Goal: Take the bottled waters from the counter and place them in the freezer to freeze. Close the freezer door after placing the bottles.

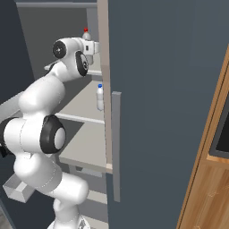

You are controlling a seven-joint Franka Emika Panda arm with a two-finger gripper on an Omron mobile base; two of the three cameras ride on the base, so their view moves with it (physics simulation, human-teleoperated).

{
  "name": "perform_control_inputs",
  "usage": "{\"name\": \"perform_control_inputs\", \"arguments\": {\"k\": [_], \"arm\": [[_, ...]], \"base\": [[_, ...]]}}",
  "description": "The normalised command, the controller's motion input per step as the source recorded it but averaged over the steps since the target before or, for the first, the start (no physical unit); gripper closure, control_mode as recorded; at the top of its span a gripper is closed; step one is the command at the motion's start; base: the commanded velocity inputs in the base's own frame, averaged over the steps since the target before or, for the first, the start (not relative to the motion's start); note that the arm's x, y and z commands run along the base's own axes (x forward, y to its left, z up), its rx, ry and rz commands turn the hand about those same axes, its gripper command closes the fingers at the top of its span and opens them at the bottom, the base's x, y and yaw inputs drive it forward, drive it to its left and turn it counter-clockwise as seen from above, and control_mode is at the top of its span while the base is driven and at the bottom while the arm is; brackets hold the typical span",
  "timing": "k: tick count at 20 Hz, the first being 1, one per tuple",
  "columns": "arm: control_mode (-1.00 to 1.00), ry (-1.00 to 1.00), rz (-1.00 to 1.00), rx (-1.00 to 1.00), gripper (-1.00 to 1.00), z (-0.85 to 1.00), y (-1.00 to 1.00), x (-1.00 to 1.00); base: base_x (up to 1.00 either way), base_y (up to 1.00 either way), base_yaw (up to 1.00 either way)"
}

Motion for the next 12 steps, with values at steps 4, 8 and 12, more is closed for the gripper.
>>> {"name": "perform_control_inputs", "arguments": {"k": [4,8,12], "arm": [[-1.00,0.00,0.00,0.00,1.00,-0.34,0.00,0.00],[-1.00,0.00,0.00,0.00,1.00,-0.25,0.00,0.11],[-1.00,0.00,0.00,0.00,1.00,-0.14,0.00,0.01]], "base": [[0.00,0.00,0.00],[0.00,0.00,0.00],[0.00,0.00,0.00]]}}
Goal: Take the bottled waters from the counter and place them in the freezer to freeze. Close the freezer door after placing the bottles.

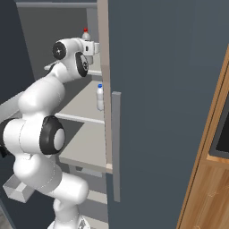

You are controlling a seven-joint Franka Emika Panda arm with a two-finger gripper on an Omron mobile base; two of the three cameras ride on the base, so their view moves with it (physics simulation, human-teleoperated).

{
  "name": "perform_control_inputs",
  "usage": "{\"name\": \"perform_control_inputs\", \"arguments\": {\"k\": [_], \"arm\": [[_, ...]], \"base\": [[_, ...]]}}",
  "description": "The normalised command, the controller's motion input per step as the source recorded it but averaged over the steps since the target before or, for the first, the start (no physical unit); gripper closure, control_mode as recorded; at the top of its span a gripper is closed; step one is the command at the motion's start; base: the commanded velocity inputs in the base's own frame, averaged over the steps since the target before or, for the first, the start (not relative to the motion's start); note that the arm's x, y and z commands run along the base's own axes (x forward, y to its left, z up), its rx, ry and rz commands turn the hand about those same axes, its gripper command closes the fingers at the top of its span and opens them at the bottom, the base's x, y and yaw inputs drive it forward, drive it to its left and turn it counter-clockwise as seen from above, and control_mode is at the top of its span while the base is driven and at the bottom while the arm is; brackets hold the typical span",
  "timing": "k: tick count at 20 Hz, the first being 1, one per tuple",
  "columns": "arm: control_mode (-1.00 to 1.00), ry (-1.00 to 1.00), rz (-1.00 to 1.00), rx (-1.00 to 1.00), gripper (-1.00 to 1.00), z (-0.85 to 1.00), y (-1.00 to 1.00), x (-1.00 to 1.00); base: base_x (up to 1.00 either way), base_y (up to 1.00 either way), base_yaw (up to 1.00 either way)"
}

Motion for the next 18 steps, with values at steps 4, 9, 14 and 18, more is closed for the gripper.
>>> {"name": "perform_control_inputs", "arguments": {"k": [4,9,14,18], "arm": [[-1.00,0.02,0.00,0.00,1.00,0.00,0.00,0.00],[-1.00,0.00,0.00,0.00,-1.00,0.00,0.00,0.00],[-1.00,0.00,0.00,0.00,-1.00,0.00,0.00,0.00],[-1.00,0.00,0.00,0.00,-1.00,0.00,0.00,0.00]], "base": [[0.00,0.00,0.00],[0.00,0.00,0.00],[0.00,0.00,0.00],[0.00,0.00,0.00]]}}
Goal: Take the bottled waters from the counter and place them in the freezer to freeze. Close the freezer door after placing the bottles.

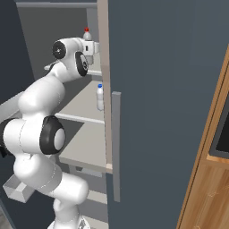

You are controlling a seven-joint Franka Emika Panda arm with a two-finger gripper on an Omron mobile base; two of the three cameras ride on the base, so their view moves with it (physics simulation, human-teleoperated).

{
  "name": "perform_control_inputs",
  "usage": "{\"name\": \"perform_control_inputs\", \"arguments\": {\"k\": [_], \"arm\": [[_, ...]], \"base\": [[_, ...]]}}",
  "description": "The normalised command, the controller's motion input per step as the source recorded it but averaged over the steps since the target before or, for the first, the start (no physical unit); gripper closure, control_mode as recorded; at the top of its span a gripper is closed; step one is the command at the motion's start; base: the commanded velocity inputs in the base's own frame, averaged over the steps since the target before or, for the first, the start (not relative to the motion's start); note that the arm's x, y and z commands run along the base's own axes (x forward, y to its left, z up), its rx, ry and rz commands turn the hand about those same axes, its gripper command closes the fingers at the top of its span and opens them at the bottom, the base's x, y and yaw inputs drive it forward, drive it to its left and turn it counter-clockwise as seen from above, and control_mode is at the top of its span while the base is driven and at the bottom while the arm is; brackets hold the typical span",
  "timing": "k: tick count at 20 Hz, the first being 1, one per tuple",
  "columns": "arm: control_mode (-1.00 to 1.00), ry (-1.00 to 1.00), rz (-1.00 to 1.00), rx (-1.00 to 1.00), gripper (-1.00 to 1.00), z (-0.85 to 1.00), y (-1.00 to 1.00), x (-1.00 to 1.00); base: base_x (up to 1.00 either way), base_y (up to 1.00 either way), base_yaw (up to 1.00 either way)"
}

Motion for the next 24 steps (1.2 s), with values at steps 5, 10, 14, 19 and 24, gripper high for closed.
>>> {"name": "perform_control_inputs", "arguments": {"k": [5,10,14,19,24], "arm": [[-1.00,0.00,0.00,0.00,-1.00,0.00,0.00,-0.05],[-1.00,0.01,0.00,0.00,-1.00,0.06,0.00,-0.29],[-1.00,0.00,0.00,0.01,-1.00,0.28,0.01,-0.54],[-1.00,0.00,0.00,0.00,-1.00,0.23,0.00,-0.74],[-1.00,0.05,0.00,0.00,-1.00,0.02,0.00,-0.87]], "base": [[0.00,0.00,0.00],[0.00,0.00,0.00],[0.00,0.00,0.00],[0.00,0.00,0.00],[0.00,0.00,0.00]]}}
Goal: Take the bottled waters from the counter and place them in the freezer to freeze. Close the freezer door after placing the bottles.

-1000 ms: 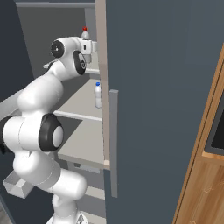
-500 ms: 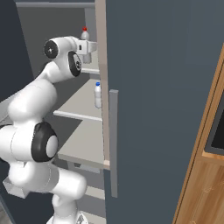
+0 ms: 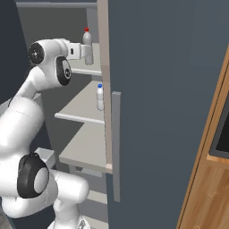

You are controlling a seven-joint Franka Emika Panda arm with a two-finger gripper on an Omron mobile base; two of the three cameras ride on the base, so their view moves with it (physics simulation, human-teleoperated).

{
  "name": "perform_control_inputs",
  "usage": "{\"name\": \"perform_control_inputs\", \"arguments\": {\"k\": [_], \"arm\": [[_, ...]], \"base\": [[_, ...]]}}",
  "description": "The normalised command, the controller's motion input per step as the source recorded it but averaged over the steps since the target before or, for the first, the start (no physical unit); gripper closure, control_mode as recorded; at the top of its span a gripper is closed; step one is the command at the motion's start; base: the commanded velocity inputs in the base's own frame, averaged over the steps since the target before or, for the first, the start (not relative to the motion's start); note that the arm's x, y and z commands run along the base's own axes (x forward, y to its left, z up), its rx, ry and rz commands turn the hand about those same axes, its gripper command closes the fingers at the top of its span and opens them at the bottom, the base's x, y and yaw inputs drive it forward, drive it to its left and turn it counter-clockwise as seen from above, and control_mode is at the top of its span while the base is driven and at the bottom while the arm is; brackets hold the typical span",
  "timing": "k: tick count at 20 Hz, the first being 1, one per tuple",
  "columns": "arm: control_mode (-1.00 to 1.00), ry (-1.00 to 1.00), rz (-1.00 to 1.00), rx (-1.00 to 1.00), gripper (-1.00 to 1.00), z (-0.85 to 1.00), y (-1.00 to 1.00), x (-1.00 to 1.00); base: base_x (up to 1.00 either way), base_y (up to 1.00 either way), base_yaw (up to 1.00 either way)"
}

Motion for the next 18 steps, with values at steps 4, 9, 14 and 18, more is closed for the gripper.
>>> {"name": "perform_control_inputs", "arguments": {"k": [4,9,14,18], "arm": [[-1.00,0.09,0.00,0.00,-1.00,0.00,0.00,-0.97],[-1.00,0.03,0.02,0.04,-1.00,0.06,-0.01,-1.00],[-1.00,0.04,0.01,0.07,-1.00,0.11,0.00,-1.00],[-1.00,0.11,0.00,0.09,-1.00,0.00,0.00,-0.96]], "base": [[0.00,0.00,0.00],[0.00,0.00,0.00],[0.00,0.00,0.00],[0.00,0.00,0.00]]}}
